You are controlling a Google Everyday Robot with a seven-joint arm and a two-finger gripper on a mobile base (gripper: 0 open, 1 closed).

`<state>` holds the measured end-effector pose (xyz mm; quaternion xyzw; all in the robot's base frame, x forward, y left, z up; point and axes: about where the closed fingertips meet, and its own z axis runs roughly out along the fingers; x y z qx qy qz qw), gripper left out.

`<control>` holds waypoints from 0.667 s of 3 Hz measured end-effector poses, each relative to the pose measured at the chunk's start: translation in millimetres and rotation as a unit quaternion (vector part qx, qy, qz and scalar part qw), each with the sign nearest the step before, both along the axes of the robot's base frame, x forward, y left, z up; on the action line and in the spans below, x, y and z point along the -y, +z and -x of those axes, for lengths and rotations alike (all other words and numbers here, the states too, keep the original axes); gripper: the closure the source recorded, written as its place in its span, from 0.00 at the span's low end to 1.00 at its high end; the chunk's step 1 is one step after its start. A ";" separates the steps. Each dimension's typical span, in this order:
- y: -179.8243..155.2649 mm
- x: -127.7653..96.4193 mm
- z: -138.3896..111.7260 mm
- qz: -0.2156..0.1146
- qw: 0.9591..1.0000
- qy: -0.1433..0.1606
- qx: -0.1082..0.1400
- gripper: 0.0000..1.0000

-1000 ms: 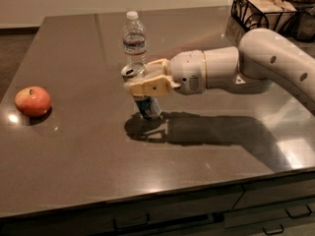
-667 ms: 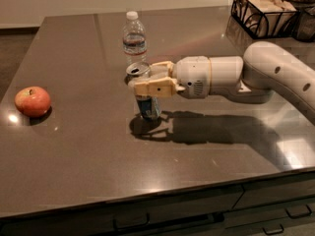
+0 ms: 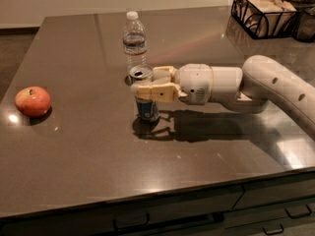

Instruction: Place redbull can upright

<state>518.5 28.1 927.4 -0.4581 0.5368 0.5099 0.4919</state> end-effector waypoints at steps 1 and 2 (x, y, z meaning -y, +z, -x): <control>-3.1 0.7 1.0 -0.019 1.000 0.010 0.009 0.51; -2.5 -1.7 1.8 -0.019 1.000 0.012 0.009 0.27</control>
Offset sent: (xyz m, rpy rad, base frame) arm -0.0009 -0.0006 -0.0029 0.0359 -0.0158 0.0179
